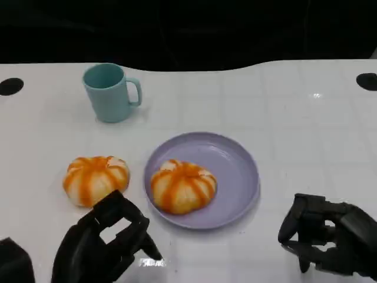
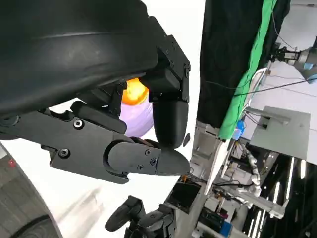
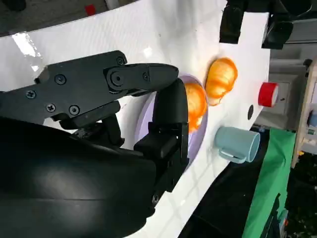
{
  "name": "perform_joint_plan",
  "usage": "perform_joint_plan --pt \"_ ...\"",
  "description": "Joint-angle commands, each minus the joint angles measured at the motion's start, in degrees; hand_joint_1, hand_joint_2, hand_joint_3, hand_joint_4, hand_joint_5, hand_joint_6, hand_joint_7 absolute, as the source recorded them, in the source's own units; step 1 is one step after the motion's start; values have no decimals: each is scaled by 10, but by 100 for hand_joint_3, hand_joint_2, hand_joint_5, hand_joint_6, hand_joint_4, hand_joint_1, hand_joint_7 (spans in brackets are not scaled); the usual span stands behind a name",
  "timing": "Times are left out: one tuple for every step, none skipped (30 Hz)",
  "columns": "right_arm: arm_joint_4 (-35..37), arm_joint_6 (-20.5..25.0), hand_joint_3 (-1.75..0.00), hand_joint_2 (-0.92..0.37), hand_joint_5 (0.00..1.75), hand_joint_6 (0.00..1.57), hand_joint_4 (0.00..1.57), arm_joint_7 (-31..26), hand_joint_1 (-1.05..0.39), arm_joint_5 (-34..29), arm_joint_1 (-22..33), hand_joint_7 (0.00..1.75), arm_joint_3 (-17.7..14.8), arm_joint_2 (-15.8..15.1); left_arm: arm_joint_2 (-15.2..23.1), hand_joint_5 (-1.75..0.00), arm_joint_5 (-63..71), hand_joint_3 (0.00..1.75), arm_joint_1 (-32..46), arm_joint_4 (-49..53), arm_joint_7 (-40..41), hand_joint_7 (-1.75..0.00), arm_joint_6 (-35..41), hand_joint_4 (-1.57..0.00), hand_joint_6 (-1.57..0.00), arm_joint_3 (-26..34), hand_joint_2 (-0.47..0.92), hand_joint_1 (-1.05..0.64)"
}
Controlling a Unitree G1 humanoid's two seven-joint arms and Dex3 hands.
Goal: Grasp the bread from the table and place it into the plate.
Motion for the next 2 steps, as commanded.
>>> perform_joint_plan --pt "36 -47 -26 -92 175 55 72 -4 -38 -1 -14 152 -5 13 8 -175 -5 19 -10 20 -12 -157 -14 -68 -55 14 92 -59" --pt "43 -55 -26 -92 175 55 72 -6 -38 -2 -16 152 -6 15 8 -175 -6 18 -12 24 -13 -157 -15 -68 -56 15 92 -59"
